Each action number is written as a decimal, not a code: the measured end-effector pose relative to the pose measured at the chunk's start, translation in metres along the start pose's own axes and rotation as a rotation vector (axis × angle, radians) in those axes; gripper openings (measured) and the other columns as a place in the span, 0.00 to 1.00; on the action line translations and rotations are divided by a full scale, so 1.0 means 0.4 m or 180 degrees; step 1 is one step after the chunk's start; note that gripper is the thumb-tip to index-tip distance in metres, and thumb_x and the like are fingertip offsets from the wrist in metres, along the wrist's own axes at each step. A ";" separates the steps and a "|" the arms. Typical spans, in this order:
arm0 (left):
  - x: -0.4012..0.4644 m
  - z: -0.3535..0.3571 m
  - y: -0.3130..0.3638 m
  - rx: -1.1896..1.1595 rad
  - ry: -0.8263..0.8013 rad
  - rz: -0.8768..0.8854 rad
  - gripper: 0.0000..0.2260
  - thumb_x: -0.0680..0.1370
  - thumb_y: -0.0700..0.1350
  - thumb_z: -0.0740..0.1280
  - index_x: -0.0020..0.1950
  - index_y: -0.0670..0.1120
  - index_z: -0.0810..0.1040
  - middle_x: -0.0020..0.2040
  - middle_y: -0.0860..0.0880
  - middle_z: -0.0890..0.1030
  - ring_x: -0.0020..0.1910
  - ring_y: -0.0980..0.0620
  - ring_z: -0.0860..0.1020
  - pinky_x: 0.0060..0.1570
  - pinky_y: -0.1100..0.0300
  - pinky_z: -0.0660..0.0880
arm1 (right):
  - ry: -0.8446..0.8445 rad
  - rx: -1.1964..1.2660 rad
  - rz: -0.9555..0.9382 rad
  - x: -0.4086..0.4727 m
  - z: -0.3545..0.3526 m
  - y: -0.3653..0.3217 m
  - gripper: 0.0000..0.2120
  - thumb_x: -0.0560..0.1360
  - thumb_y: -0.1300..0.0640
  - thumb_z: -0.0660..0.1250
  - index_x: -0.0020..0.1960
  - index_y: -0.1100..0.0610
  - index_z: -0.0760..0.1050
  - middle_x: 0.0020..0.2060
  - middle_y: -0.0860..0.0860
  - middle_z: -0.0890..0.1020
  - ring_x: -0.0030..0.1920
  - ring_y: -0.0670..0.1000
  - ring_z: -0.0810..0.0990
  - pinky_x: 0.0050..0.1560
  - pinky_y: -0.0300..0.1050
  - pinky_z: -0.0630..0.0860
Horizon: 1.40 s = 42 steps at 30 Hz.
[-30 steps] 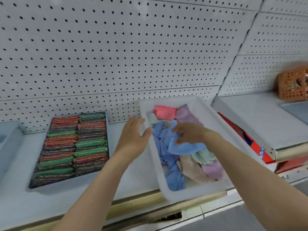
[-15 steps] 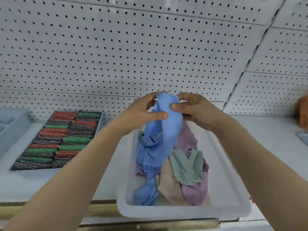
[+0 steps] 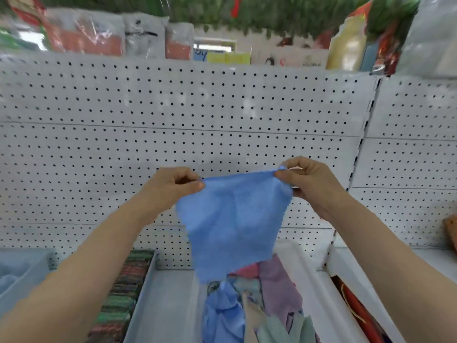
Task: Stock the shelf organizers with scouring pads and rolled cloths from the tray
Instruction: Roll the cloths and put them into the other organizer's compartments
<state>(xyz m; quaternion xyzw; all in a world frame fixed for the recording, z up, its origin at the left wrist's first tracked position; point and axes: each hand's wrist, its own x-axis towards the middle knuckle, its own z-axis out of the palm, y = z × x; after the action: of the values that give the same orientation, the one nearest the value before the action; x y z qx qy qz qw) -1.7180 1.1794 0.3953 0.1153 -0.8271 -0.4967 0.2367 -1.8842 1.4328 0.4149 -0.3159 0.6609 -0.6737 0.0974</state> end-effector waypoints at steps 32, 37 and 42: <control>-0.015 -0.094 0.119 -0.0824 -0.1856 0.1287 0.08 0.75 0.40 0.69 0.45 0.53 0.83 0.77 0.58 0.64 0.75 0.51 0.67 0.66 0.49 0.71 | -0.2055 0.1316 0.0130 -0.034 0.293 -0.055 0.02 0.77 0.59 0.65 0.49 0.57 0.76 0.49 0.55 0.80 0.48 0.53 0.77 0.50 0.43 0.76; -0.025 -0.054 0.123 -0.1443 -0.1323 0.0632 0.23 0.69 0.59 0.76 0.60 0.50 0.80 0.71 0.53 0.75 0.70 0.51 0.73 0.62 0.54 0.76 | -0.1196 0.1114 -0.0050 -0.034 0.268 -0.060 0.06 0.75 0.61 0.71 0.52 0.61 0.79 0.44 0.57 0.82 0.47 0.55 0.80 0.49 0.46 0.76; -0.058 -0.054 0.113 -0.1151 -0.0901 0.0011 0.40 0.59 0.64 0.80 0.68 0.51 0.76 0.60 0.47 0.81 0.56 0.46 0.81 0.50 0.53 0.80 | -0.0337 0.0741 -0.0289 -0.030 0.206 -0.073 0.01 0.75 0.62 0.71 0.46 0.58 0.81 0.40 0.52 0.84 0.42 0.49 0.82 0.44 0.44 0.77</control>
<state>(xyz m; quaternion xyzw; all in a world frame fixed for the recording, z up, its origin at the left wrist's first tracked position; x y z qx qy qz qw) -1.6850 1.1943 0.4371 -0.0012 -0.7497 -0.6476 0.1359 -1.8207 1.3741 0.4331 -0.3672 0.5572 -0.7320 0.1375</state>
